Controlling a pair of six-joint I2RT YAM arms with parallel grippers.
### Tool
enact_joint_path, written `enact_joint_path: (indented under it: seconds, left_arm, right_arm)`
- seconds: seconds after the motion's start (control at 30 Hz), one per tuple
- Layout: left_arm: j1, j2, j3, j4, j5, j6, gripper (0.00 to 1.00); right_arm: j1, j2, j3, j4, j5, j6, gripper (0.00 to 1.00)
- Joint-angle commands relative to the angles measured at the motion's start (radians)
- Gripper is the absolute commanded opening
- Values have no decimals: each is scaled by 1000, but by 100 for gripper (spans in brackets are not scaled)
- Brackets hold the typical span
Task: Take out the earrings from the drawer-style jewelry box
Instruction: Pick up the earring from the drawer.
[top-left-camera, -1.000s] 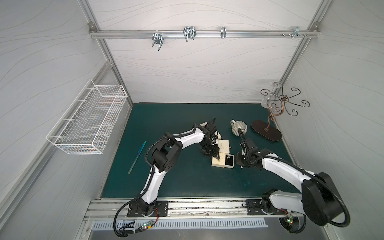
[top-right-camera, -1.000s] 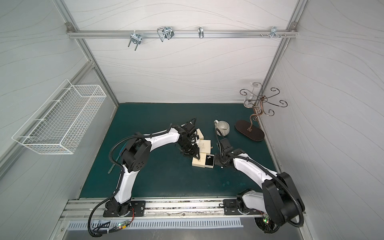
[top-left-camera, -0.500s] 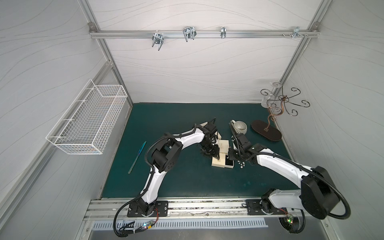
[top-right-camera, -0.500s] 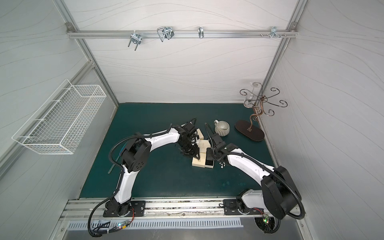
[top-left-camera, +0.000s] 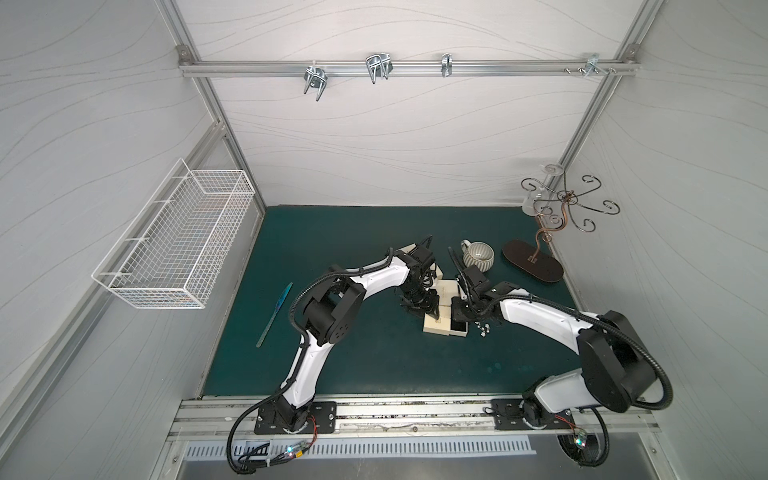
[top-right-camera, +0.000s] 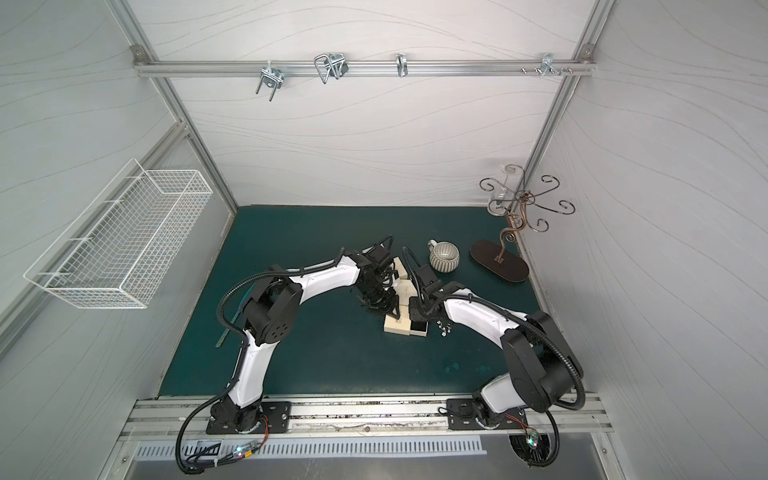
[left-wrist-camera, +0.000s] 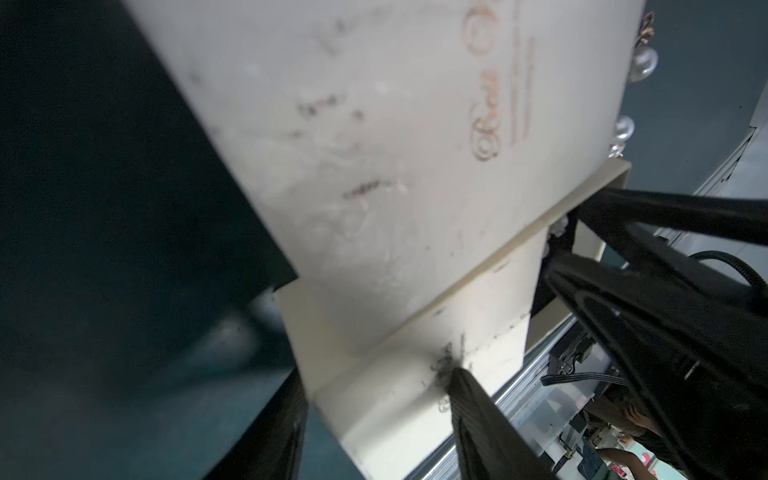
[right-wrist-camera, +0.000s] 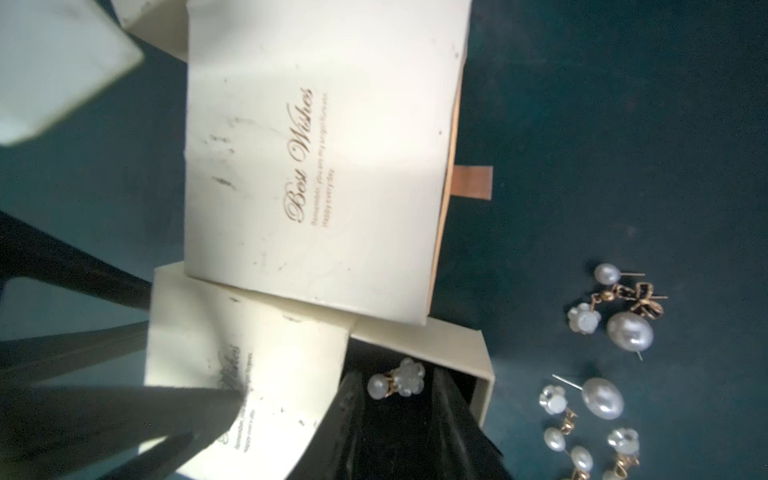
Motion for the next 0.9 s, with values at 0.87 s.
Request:
enact_joint_path:
  seconds: [0.87]
  left_arm:
    - [5, 54, -13, -68, -153, 22, 56]
  right_arm:
    - [8, -27, -31, 52, -38, -13, 6]
